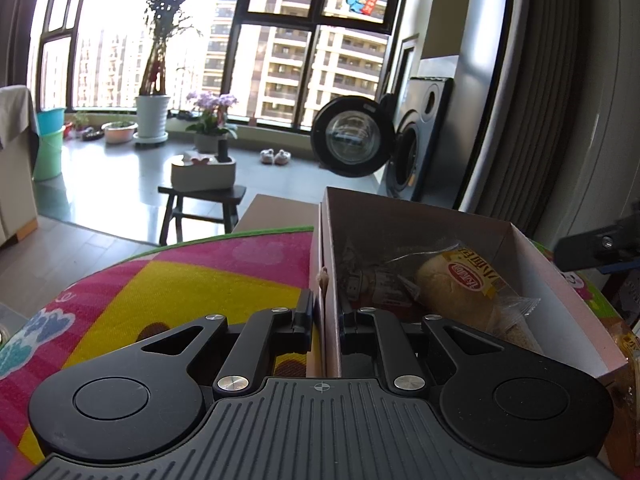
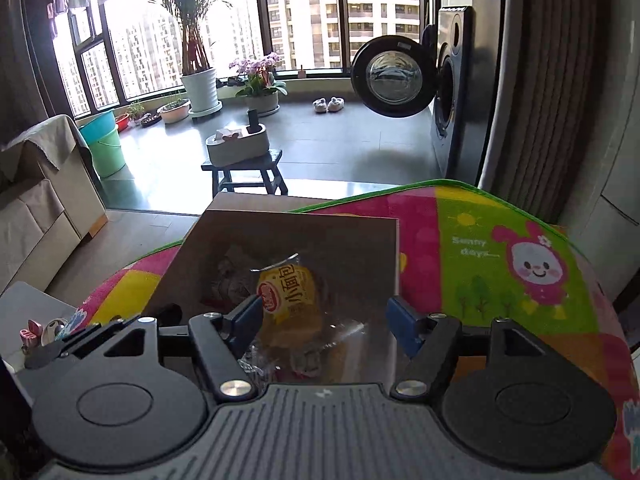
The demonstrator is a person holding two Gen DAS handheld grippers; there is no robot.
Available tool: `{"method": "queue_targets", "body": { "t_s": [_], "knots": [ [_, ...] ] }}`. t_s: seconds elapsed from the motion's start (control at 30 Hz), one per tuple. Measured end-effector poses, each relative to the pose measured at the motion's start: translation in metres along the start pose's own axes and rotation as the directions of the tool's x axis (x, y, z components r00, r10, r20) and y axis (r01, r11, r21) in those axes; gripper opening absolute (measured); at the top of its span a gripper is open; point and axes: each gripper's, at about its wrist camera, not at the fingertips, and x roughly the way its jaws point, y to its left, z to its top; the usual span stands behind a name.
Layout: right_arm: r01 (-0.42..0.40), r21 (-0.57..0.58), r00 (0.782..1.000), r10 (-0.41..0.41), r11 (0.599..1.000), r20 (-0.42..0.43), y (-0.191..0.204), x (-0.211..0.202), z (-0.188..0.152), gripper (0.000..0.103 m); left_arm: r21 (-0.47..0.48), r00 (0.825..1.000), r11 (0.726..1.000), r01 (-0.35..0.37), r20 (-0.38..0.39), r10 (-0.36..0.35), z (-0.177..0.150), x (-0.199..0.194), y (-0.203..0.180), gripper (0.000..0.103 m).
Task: Organize objects
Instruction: 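Carry the bread bun into the box and open the right tool, then grasp the yellow cheese stick on the mat with the right tool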
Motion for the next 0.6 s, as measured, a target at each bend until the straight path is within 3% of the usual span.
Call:
{"method": "queue_targets", "body": {
  "t_s": [0.2, 0.3, 0.47, 0.6],
  "knots": [
    [0.167, 0.044, 0.984, -0.169, 0.985, 0.051, -0.051, -0.066, -0.062, 0.079, 0.000, 1.000, 1.000, -0.002, -0.011, 0.002, -0.003, 0.002, -0.002, 0.013],
    [0.244, 0.078, 0.969, -0.246, 0.967, 0.025, -0.074, -0.085, -0.100, 0.082, 0.002, 1.000, 1.000, -0.004, -0.010, 0.004, -0.003, 0.002, -0.003, 0.013],
    [0.288, 0.172, 0.957, -0.286, 0.942, -0.035, -0.103, -0.087, -0.144, 0.082, 0.014, 1.000, 1.000, -0.010, -0.006, 0.010, -0.004, 0.001, -0.004, 0.013],
    [0.277, 0.164, 0.961, -0.275, 0.947, -0.033, -0.100, -0.077, -0.149, 0.082, 0.022, 1.000, 1.000, -0.015, -0.003, 0.015, -0.005, 0.001, -0.005, 0.013]
  ]
}}
